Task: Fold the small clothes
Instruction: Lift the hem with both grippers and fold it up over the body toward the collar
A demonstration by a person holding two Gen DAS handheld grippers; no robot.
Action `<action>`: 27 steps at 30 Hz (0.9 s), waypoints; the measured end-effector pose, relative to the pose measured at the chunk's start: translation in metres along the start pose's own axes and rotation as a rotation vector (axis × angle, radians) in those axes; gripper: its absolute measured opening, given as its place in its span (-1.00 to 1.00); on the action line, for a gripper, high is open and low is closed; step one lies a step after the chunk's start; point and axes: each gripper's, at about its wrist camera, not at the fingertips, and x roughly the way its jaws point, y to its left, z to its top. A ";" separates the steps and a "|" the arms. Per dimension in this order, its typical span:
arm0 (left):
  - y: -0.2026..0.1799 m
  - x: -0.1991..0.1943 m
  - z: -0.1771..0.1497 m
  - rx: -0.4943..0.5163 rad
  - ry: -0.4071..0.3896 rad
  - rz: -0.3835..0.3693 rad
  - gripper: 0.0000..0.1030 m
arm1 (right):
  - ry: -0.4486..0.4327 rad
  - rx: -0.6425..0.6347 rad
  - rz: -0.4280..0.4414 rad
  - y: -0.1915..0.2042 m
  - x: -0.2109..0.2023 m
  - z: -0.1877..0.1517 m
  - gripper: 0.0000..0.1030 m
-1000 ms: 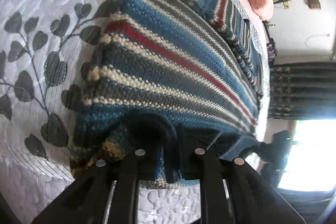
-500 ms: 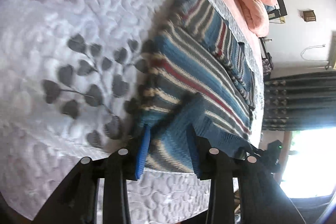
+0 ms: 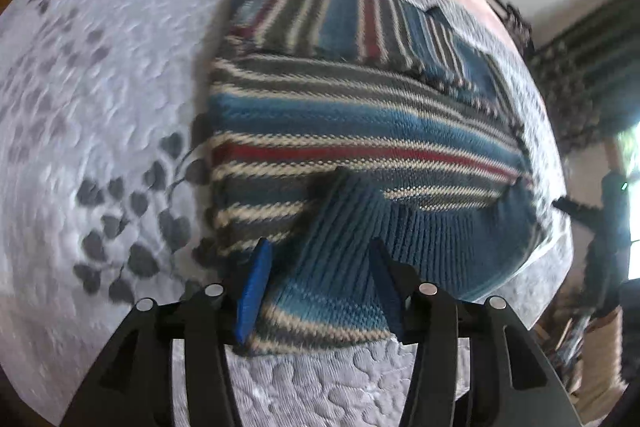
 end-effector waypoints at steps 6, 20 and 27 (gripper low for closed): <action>-0.009 0.025 0.008 0.092 0.049 0.053 0.00 | 0.094 -0.184 -0.049 0.035 0.042 0.012 0.16; -0.028 0.043 0.023 0.181 0.008 0.074 -0.14 | 0.167 -0.339 -0.097 0.058 0.098 0.027 -0.32; -0.039 0.040 0.012 0.236 0.007 0.082 -0.49 | 0.185 -0.417 -0.090 0.072 0.089 0.012 -0.77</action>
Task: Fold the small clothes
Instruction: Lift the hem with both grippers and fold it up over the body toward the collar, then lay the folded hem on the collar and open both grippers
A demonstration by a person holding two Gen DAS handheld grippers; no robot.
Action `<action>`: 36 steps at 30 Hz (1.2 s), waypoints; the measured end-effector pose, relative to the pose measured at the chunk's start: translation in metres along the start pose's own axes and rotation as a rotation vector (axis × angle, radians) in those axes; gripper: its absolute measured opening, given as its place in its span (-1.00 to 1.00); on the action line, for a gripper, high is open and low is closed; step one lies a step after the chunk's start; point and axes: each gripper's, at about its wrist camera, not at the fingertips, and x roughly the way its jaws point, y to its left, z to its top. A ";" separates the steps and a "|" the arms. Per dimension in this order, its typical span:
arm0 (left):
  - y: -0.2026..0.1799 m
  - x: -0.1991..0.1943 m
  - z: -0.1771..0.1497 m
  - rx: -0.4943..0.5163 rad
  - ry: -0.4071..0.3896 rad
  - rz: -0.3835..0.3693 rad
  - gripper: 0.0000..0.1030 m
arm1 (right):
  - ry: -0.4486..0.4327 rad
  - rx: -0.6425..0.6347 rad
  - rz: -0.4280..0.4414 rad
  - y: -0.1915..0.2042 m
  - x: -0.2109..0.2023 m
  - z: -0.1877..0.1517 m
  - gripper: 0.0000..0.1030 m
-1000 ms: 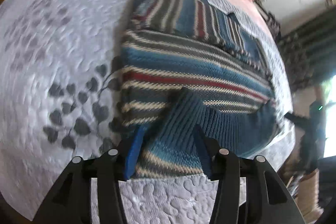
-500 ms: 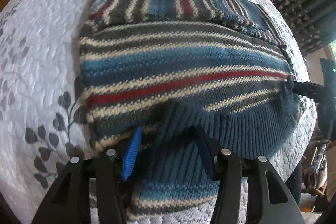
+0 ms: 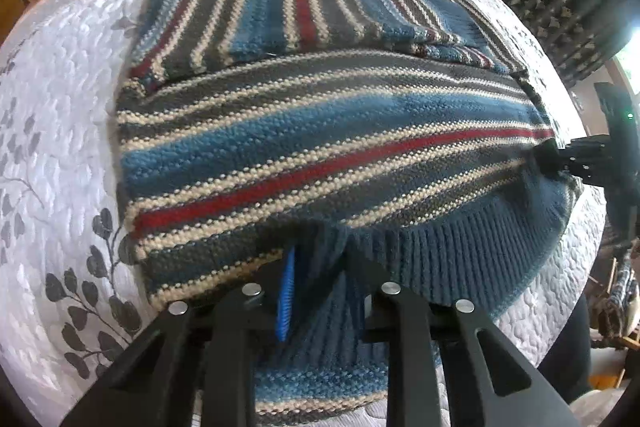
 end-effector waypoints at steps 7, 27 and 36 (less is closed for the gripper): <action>-0.002 0.010 0.000 0.003 0.010 0.037 -0.30 | 0.021 0.053 0.016 -0.006 0.011 0.002 -0.60; -0.022 -0.094 0.005 -0.077 -0.308 -0.004 -0.82 | -0.304 0.183 0.168 -0.017 -0.114 -0.022 -0.83; -0.015 -0.127 0.078 -0.107 -0.459 -0.014 -0.82 | -0.413 0.185 0.124 -0.028 -0.156 0.037 -0.83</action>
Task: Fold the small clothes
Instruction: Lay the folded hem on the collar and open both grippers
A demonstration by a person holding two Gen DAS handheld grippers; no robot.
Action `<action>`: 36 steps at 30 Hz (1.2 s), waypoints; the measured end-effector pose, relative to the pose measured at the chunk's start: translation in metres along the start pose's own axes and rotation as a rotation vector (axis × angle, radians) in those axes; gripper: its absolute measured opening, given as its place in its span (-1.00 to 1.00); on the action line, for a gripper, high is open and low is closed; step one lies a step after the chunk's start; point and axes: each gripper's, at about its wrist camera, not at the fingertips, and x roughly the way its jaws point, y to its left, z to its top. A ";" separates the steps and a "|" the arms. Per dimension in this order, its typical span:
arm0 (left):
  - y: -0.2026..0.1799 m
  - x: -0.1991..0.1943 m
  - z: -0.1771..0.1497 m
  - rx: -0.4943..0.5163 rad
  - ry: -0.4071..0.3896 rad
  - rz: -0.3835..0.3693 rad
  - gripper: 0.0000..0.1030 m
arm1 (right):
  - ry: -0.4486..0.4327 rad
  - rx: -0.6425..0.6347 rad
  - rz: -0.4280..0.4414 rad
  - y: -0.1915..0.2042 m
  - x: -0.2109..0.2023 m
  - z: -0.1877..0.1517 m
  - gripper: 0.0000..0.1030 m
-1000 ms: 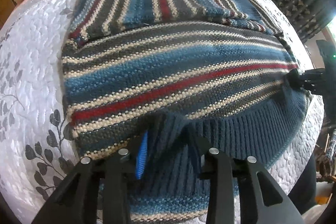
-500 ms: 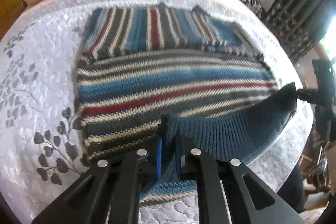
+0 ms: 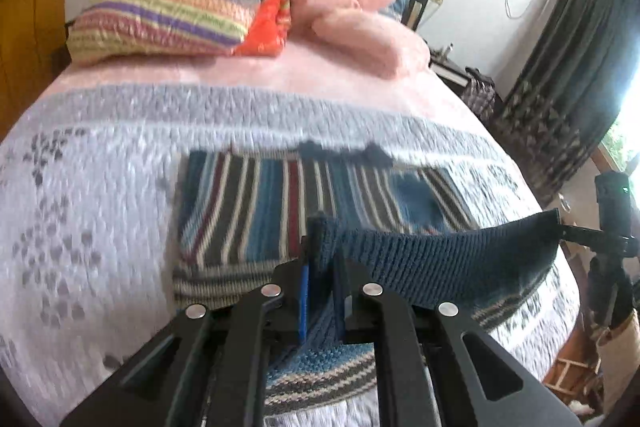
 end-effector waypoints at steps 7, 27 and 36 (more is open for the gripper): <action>0.017 0.032 0.055 -0.036 -0.055 0.017 -0.82 | -0.034 0.010 -0.055 -0.009 0.024 0.067 -0.83; 0.067 0.175 0.098 -0.098 0.056 0.136 -0.82 | 0.040 0.123 -0.169 -0.078 0.152 0.152 -0.82; 0.084 0.228 0.088 -0.118 0.149 0.206 -0.80 | 0.118 0.184 -0.223 -0.109 0.203 0.148 -0.81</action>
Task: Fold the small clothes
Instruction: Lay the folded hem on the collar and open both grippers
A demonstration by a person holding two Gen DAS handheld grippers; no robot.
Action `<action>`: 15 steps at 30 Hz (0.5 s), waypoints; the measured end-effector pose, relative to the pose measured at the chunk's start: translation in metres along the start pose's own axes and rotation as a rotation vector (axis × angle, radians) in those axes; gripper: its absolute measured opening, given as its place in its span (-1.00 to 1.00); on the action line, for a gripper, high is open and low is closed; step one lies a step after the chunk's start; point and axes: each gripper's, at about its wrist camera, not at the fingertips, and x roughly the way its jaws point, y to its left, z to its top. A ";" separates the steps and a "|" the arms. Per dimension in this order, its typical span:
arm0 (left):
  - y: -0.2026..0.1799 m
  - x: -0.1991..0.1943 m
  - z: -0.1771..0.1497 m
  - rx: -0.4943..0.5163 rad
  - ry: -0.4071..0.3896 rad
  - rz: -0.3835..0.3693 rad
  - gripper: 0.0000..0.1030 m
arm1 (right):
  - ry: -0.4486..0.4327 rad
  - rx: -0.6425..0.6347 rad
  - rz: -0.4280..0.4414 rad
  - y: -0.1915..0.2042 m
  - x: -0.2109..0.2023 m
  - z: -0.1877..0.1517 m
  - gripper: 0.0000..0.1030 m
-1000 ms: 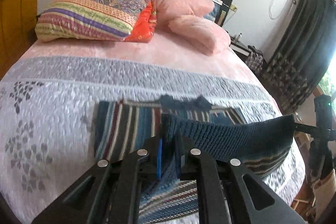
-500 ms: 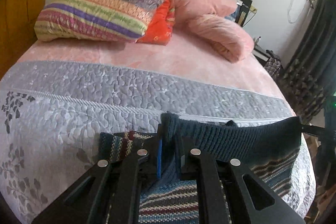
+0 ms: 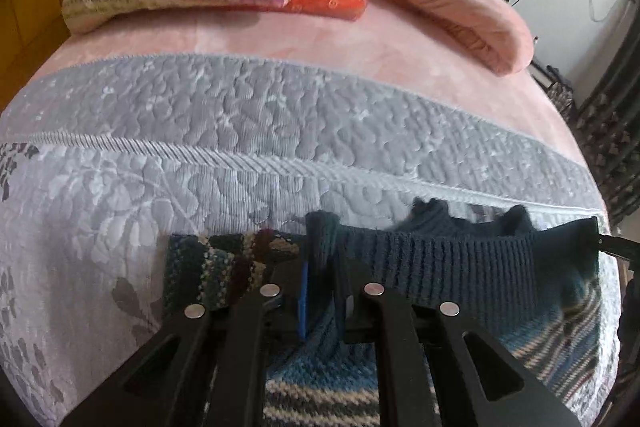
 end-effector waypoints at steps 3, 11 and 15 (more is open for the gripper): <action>0.001 0.012 -0.002 -0.007 0.027 0.015 -0.78 | 0.032 0.006 -0.022 -0.004 0.021 -0.003 -0.81; 0.012 0.021 -0.005 -0.061 0.054 -0.005 -0.65 | 0.051 0.059 -0.008 -0.012 0.034 -0.007 -0.75; 0.016 0.012 -0.002 -0.111 0.077 -0.040 -0.30 | 0.043 0.073 0.001 -0.015 0.017 -0.006 -0.47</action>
